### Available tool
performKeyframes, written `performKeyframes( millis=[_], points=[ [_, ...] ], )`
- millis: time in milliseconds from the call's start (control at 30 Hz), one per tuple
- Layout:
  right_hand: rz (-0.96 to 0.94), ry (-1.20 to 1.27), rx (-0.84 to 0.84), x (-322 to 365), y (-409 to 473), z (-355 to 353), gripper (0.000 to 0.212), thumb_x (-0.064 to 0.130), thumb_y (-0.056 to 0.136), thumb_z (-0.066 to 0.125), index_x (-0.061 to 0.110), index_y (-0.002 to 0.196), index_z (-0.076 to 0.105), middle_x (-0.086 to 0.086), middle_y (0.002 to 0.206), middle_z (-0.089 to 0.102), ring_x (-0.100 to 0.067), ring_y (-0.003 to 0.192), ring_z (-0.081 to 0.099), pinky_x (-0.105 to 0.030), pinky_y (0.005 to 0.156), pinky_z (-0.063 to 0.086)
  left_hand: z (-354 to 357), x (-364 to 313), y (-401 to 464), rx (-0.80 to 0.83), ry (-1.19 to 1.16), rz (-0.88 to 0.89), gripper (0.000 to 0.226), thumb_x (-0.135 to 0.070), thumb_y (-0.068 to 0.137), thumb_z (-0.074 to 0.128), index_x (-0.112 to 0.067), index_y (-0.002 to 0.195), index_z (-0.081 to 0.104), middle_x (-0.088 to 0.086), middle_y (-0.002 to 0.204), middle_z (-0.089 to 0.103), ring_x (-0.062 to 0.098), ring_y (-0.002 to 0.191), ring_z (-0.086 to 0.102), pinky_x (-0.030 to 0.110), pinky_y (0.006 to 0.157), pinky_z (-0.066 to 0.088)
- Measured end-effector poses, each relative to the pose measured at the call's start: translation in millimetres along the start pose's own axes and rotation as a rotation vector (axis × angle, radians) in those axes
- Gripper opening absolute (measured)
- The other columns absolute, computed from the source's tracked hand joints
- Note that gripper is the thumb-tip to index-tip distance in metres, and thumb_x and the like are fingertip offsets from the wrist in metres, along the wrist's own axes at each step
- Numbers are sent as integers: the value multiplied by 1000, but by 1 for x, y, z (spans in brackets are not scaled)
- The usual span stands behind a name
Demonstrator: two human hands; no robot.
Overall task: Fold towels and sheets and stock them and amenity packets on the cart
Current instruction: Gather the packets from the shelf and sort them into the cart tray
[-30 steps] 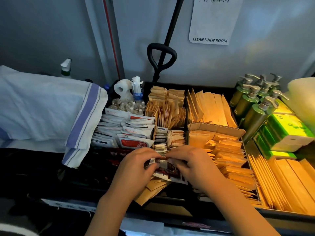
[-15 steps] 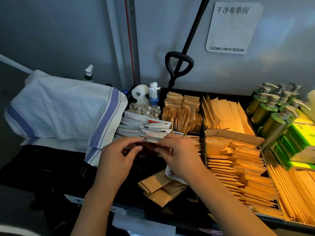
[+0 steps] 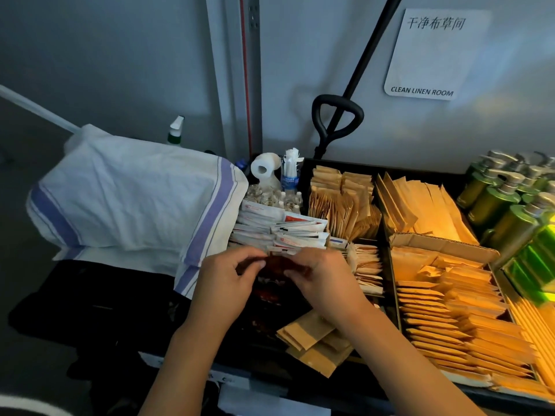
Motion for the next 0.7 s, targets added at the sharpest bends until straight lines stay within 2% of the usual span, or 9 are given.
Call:
performKeyframes(
  millis=[67, 133, 200, 267, 367, 467, 600, 700],
  points=[
    [17, -47, 70, -4, -4, 9, 16, 15, 90, 73, 19, 105, 79, 5, 100, 74, -18, 95, 66, -35, 84, 53, 5, 8, -4, 62, 36, -11, 47, -11, 86, 81, -56, 94, 72, -31, 94, 72, -7, 87, 70, 4, 76, 49],
    [40, -54, 97, -5, -8, 15, 19, 17, 91, 72, 23, 108, 79, 9, 106, 72, -14, 99, 65, -36, 88, 53, 8, 14, -9, 88, 73, 5, 41, -10, 84, 82, -46, 101, 71, -32, 95, 71, -7, 87, 69, 4, 77, 48],
    [54, -61, 115, -5, -10, 16, 20, 20, 89, 74, 26, 107, 79, 13, 109, 69, -12, 100, 63, -35, 88, 53, 7, 17, -11, 98, 108, 20, 37, -9, 84, 83, -39, 103, 73, -30, 91, 72, -8, 88, 68, 6, 78, 49],
    [59, -75, 110, -4, -12, 14, 22, 23, 86, 76, 28, 108, 78, 15, 109, 67, -10, 100, 62, -32, 86, 54, 5, 18, -11, 133, 170, 68, 27, -8, 84, 82, -33, 95, 79, -24, 89, 73, -4, 88, 68, 14, 80, 53],
    [67, -60, 93, -3, -15, 10, 22, 22, 85, 77, 27, 106, 79, 12, 105, 68, -11, 96, 63, -31, 84, 55, -2, 12, -11, 123, 235, 150, 24, -6, 84, 81, -26, 97, 82, -17, 93, 75, -1, 88, 67, 23, 82, 55],
    [62, -73, 128, -1, -15, 14, 20, 21, 88, 74, 26, 107, 80, 9, 103, 71, -15, 97, 65, -36, 85, 54, -6, 10, -10, 118, 246, 158, 24, -4, 85, 81, -23, 99, 82, -14, 96, 75, 4, 90, 69, 26, 84, 57],
    [90, -167, 194, -2, -18, 26, 25, 27, 95, 64, 31, 117, 75, 12, 115, 71, -14, 108, 63, -35, 91, 52, 2, 17, -11, 235, 260, 39, 18, -12, 91, 76, -24, 104, 82, -11, 100, 77, 8, 95, 69, 33, 90, 56],
    [94, -182, 145, -2, -21, 26, 25, 28, 93, 65, 32, 116, 75, 12, 113, 72, -15, 106, 65, -35, 88, 54, 1, 17, -15, 200, 227, 58, 19, -15, 92, 76, -24, 108, 81, -15, 102, 75, 1, 96, 67, 26, 90, 56]
  ],
)
Point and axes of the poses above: each hand's wrist, its own y-axis towards the middle knuckle, its own z-axis out of the palm, x = y × z, the point moved 2 cm from there along y, towards the middle knuckle
